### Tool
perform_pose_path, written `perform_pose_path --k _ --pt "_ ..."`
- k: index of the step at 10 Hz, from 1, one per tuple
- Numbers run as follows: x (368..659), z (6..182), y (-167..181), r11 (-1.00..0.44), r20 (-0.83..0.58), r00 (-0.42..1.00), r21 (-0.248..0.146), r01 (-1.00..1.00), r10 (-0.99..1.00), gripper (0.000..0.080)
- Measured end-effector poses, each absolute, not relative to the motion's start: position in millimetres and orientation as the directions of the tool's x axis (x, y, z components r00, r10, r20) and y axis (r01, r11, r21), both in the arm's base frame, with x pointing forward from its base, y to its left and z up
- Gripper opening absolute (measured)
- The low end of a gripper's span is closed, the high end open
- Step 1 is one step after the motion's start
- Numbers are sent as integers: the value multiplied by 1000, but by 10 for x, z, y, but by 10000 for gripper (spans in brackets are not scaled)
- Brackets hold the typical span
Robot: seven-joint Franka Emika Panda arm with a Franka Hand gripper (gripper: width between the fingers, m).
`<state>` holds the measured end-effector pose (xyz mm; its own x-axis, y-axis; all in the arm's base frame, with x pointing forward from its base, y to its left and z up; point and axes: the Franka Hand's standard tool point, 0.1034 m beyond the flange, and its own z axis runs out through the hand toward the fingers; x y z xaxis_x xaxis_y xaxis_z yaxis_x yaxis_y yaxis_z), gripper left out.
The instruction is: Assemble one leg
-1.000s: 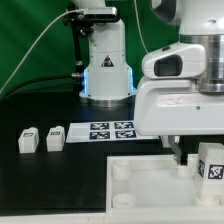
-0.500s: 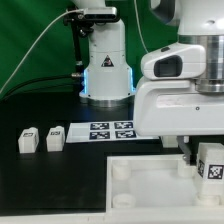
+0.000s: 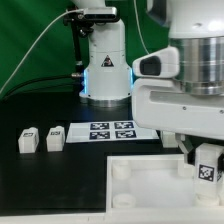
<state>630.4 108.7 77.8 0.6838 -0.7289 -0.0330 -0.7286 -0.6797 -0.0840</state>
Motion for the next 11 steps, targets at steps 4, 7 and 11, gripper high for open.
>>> perform_pose_path --k 4,7,11 --pt "6263 763 1084 -91 -123 98 -60 -994 -988 295" --pt "6253 765 1129 14 -127 -8 -45 -999 -992 299" --pt "6272 800 1210 -373 -80 380 -84 -924 -922 619"
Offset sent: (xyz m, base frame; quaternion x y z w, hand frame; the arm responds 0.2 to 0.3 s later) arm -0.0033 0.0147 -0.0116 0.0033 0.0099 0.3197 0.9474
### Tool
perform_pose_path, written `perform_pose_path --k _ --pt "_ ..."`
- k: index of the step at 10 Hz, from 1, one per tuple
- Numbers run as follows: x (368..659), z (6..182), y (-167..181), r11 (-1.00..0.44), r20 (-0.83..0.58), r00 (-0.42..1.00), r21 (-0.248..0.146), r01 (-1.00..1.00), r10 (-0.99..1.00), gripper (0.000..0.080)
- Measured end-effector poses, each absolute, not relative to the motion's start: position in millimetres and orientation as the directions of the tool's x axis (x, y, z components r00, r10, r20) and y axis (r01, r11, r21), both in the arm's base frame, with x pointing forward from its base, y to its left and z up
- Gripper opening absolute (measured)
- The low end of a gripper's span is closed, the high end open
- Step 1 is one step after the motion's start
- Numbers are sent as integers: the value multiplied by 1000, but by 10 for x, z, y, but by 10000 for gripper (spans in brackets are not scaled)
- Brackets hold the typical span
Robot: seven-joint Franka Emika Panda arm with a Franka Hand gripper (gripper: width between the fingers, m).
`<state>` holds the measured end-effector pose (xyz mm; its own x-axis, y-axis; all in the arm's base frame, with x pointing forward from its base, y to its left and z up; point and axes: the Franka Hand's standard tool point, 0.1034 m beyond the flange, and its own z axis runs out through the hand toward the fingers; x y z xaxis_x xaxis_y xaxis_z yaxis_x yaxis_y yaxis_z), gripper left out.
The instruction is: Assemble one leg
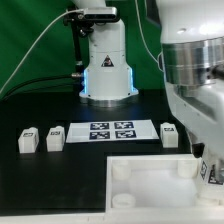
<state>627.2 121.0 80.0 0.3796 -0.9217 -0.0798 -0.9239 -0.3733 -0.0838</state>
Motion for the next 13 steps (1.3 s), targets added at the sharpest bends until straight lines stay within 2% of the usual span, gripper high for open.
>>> perform_pose_path --k 3,4,5,7,8,10,11,12,13 --pt "6273 789 1181 -612 -54 618 -101 -785 -784 648" --pt "6263 791 1187 -712 -33 717 -89 -696 -697 648" --pt "6246 799 1218 -848 -5 850 -50 -527 -527 649" --pt "6227 773 1173 -944 4 945 -40 -327 -327 649" --pt "6227 771 1175 -936 2 937 -41 -349 -349 649" --pt "6226 769 1175 -929 1 929 -40 -369 -369 411" --pt "6224 767 1180 -903 -3 904 -42 -428 -428 411" --pt "6225 767 1187 -844 -10 845 -45 -534 -534 289" --pt "6225 767 1188 -817 -13 818 -46 -574 -575 289"
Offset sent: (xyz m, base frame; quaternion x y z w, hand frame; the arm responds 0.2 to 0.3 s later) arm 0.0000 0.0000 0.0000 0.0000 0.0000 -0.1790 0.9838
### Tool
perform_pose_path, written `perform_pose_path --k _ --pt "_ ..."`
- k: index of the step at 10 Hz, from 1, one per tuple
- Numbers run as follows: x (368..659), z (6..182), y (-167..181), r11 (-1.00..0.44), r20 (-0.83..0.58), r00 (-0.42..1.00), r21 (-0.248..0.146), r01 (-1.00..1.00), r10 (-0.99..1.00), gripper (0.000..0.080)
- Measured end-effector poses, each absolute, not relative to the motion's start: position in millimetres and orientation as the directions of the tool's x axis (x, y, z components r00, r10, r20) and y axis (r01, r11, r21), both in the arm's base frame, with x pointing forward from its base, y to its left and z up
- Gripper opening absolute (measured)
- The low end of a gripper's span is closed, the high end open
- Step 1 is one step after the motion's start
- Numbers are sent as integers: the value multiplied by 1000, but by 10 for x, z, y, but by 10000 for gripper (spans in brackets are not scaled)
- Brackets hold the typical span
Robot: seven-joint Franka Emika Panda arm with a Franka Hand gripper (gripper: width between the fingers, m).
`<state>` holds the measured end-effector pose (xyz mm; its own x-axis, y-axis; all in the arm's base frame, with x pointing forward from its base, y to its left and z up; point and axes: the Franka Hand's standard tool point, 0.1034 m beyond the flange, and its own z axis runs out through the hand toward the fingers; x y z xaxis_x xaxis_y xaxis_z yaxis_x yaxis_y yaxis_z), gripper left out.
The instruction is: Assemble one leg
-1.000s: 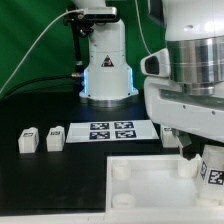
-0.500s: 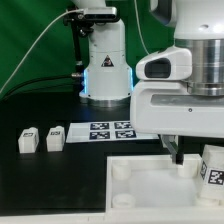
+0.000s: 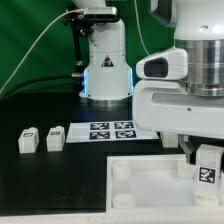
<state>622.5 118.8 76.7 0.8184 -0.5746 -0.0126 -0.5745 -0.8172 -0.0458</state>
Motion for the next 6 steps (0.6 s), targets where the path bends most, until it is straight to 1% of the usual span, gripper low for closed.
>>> perform_pose_path --k 1,2,3,4,5,6 --pt "6243 759 1190 -703 -23 704 -44 -710 -710 289" --pt "6262 761 1188 -577 -35 577 -27 -817 -816 289" --pt "6269 749 1188 -370 -48 370 -21 -929 -928 289" --pt "6282 740 1182 -158 -60 158 -18 -987 -986 289" --pt "6283 742 1185 -50 -75 51 -23 -998 -996 289" --pt "6283 742 1185 -50 -75 51 -23 -998 -996 291"
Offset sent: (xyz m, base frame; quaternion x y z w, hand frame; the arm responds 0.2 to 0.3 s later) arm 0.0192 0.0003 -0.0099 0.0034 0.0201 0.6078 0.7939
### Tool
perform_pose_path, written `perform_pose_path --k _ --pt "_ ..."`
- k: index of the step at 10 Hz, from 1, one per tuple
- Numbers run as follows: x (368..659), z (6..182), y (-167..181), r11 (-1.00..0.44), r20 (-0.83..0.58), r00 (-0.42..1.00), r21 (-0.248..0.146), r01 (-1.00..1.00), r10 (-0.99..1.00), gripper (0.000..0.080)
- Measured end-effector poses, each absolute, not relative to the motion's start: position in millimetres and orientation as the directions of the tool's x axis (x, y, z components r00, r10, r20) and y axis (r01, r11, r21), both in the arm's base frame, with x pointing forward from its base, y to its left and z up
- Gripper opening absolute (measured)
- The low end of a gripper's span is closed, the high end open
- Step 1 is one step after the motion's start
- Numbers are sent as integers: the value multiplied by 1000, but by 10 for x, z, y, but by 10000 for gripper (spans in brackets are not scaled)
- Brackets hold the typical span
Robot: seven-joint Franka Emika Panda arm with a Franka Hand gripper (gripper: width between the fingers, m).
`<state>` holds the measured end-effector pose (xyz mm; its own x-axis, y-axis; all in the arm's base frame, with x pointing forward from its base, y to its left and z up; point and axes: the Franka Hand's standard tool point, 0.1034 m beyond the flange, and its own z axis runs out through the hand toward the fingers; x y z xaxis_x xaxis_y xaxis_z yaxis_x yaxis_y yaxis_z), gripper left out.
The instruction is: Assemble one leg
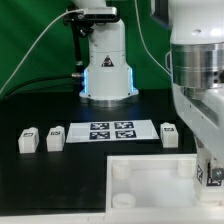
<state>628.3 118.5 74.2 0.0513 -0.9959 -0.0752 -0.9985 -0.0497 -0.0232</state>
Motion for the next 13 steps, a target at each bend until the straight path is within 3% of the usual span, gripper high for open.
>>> perform_pose_path --k 3,4,5,9,11,12,13 --pt "6283 742 1185 -50 -75 51 -23 -998 -996 291" --pt "6283 742 1185 -50 -75 51 -23 -998 -996 471" --pt "6283 742 1185 -50 -75 51 -23 -998 -996 587" --pt "6283 742 1185 -50 -75 51 -23 -998 -996 646" --pt "6277 738 1202 60 -86 -58 -14 -998 -995 649" --pt "6282 746 1196 -57 -69 58 -17 -998 -996 649" --pt "6282 746 1196 -57 -69 58 -17 -998 -996 649"
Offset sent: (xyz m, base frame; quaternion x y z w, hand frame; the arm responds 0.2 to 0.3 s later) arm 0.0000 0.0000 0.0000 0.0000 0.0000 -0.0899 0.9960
